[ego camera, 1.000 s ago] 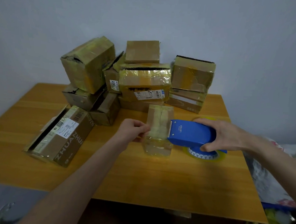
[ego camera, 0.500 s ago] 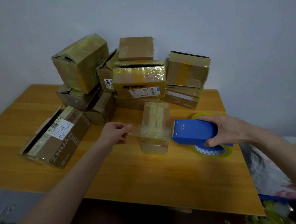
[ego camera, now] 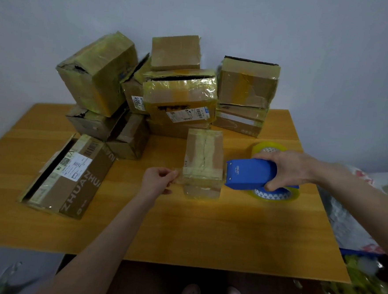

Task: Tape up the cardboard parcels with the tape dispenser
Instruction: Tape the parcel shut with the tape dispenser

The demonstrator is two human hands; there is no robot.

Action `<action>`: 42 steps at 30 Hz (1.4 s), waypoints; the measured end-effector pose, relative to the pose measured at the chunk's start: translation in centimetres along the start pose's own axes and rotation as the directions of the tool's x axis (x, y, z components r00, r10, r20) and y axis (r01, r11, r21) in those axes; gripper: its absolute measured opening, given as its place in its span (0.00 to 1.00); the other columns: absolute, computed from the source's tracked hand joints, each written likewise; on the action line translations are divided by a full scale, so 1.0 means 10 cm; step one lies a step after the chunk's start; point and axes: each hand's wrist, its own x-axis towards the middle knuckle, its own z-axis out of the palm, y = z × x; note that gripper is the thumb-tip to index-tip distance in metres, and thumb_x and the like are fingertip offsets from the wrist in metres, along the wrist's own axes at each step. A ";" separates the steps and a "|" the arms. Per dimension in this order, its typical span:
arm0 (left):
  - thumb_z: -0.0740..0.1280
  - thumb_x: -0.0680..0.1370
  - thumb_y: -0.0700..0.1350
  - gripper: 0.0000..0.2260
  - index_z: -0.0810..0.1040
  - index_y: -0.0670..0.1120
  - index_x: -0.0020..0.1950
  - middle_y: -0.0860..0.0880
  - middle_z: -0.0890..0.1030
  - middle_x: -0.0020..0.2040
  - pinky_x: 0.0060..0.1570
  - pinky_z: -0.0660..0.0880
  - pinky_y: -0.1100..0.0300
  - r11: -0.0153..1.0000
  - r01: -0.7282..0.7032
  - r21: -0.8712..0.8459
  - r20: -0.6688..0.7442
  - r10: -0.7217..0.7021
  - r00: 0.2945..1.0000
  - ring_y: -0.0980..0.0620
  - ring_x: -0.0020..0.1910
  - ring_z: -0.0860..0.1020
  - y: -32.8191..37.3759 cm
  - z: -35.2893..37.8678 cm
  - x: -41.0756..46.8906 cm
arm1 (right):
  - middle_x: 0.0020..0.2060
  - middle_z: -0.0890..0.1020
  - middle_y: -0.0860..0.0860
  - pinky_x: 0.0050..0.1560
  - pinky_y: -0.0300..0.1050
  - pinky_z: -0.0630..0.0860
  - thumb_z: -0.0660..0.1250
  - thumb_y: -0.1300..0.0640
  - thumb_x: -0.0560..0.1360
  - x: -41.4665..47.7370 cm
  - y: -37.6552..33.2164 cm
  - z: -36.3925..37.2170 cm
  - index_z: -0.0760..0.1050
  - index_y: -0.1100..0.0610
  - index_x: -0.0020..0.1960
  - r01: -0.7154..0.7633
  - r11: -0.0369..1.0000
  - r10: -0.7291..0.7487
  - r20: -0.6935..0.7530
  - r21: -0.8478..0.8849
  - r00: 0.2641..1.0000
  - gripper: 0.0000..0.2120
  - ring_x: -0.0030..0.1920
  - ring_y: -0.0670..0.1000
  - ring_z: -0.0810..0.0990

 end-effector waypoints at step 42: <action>0.58 0.76 0.27 0.30 0.62 0.49 0.75 0.51 0.60 0.75 0.72 0.44 0.65 0.310 -0.726 0.614 0.434 0.636 0.639 0.53 0.75 0.57 0.07 0.55 -0.12 | 0.51 0.79 0.45 0.51 0.51 0.78 0.74 0.48 0.66 -0.28 0.57 0.22 0.62 0.41 0.70 -0.036 0.998 0.038 -0.022 0.058 0.999 0.36 0.49 0.48 0.79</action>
